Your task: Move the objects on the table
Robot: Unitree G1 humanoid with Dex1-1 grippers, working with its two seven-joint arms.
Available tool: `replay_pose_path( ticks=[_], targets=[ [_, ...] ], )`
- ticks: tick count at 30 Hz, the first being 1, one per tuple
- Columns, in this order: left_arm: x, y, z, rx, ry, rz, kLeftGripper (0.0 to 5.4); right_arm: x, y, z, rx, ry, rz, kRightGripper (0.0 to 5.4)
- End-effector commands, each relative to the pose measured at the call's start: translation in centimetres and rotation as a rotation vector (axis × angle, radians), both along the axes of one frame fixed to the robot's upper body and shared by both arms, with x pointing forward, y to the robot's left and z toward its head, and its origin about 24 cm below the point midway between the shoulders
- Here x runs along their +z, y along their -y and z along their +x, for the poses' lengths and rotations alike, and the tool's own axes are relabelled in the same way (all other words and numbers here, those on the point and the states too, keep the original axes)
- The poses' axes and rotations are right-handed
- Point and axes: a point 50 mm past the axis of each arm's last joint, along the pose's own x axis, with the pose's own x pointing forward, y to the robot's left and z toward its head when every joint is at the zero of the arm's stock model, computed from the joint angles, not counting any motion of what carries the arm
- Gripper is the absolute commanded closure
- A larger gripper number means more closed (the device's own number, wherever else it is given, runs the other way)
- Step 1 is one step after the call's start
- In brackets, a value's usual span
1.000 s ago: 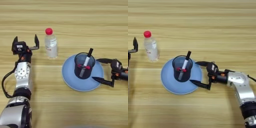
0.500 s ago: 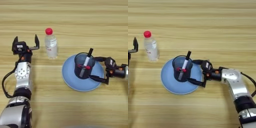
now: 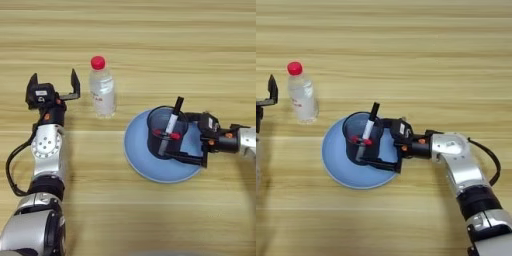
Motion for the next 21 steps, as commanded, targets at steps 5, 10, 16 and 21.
replay_pose_path(
  ticks=[5, 10, 16, 21],
  targets=[
    [0.1, 0.0, 0.0, 0.002, 0.002, 0.004, 0.03, 0.2, -0.9, 0.3, 0.019, 0.012, -0.001, 0.0],
    [0.1, 0.0, 0.0, 0.0, 0.001, 0.004, 0.03, 0.1, -0.8, 0.4, 0.008, 0.016, 0.0, 0.0],
    [0.1, 0.0, 0.0, -0.002, 0.002, 0.004, 0.03, 0.0, 0.3, 0.5, -0.026, 0.02, -0.014, 0.0],
    [0.1, 0.0, 0.1, -0.002, 0.0, 0.004, 0.03, 0.0, 2.3, 0.1, -0.063, 0.033, -0.037, 0.0]
  ],
)
